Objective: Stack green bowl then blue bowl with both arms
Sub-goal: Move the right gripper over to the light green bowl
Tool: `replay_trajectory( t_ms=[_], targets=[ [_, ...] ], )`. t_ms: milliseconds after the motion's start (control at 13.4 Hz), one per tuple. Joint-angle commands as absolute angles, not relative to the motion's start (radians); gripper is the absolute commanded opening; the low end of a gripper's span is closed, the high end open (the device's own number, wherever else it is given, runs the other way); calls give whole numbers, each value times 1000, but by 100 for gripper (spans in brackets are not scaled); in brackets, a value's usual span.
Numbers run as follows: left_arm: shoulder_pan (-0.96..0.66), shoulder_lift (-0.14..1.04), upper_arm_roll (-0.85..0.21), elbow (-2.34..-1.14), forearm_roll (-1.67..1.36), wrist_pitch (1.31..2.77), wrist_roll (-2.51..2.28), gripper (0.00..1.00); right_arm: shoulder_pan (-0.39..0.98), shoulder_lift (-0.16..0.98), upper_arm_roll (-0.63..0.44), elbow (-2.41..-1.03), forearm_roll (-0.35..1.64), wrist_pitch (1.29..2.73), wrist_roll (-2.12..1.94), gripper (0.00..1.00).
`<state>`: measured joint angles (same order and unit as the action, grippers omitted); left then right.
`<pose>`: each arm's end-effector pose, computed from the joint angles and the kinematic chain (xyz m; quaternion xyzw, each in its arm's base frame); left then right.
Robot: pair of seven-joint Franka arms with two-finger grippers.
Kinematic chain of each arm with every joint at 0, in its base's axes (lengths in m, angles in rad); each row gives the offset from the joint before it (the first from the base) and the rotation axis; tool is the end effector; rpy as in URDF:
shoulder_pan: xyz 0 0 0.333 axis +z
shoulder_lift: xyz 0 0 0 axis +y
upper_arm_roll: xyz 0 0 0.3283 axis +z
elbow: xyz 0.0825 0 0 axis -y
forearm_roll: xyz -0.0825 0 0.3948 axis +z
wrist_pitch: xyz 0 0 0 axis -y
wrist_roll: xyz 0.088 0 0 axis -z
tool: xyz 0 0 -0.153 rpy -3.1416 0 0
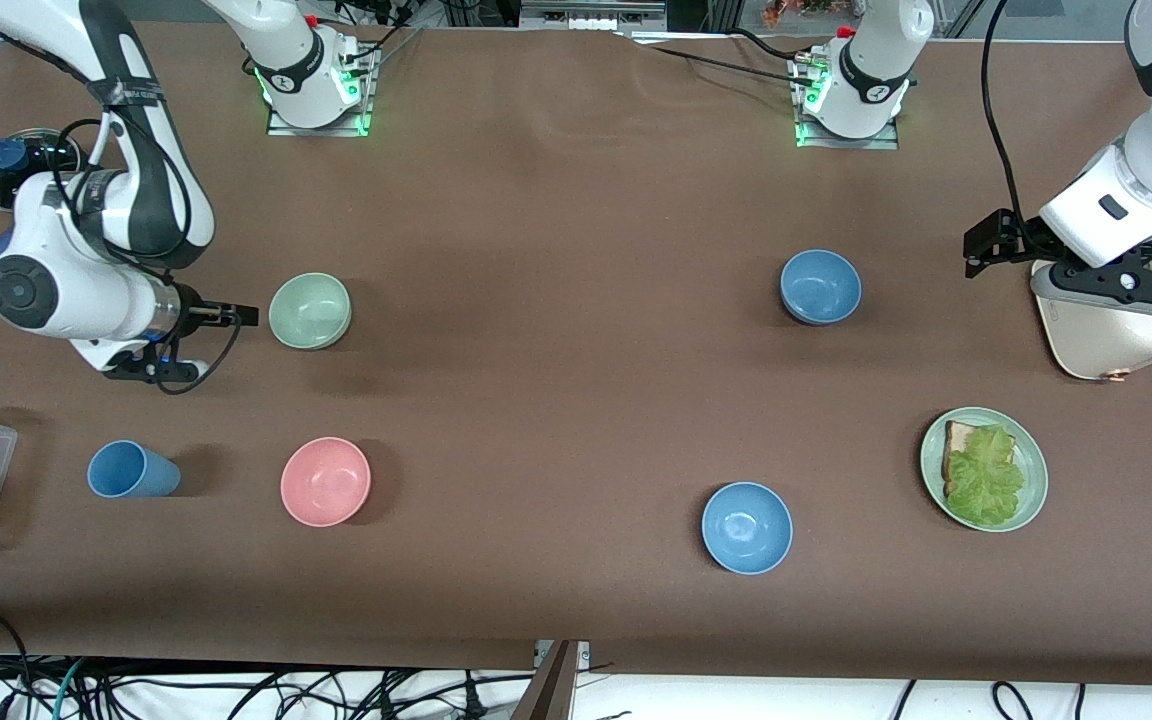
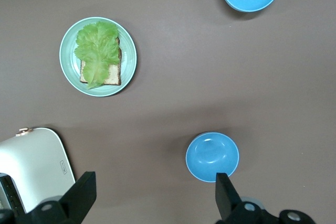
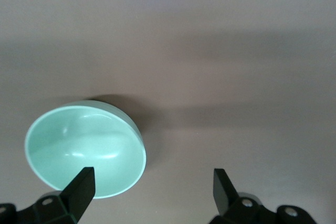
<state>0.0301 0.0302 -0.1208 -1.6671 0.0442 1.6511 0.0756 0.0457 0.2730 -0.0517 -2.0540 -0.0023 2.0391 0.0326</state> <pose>0.5735 -0.0449 0.5340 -0.9959 0.0853 0.0228 0.0203 0.5527 -0.0037 0.2445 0.9895 -0.0185 -0.1432 0.0099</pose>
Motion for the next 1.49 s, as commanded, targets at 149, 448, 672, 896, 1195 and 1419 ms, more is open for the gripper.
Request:
replay_trajectory(
  t_ms=[149,448,672,896,1195,1419],
  targets=[
    [41,26,-129,-1660,44,1654,84,100,46,151,-48,-2276,2,2218,44,99],
    [41,32,-123,-1658,44,1654,87,100,46,112,-48,-2440,2,2461,46,99],
    [41,34,-121,-1658,44,1654,91,100,44,126,-48,-2476,2,2555,48,99],
    [41,34,-123,-1658,44,1654,84,100,44,162,-48,-2487,3,2629,60,99],
    [43,34,-121,-1658,44,1654,84,100,45,209,-46,-2502,3,2716,92,99],
    [43,34,-121,-1658,44,1654,86,100,46,209,-45,-2510,2,2718,91,99]
  ],
)
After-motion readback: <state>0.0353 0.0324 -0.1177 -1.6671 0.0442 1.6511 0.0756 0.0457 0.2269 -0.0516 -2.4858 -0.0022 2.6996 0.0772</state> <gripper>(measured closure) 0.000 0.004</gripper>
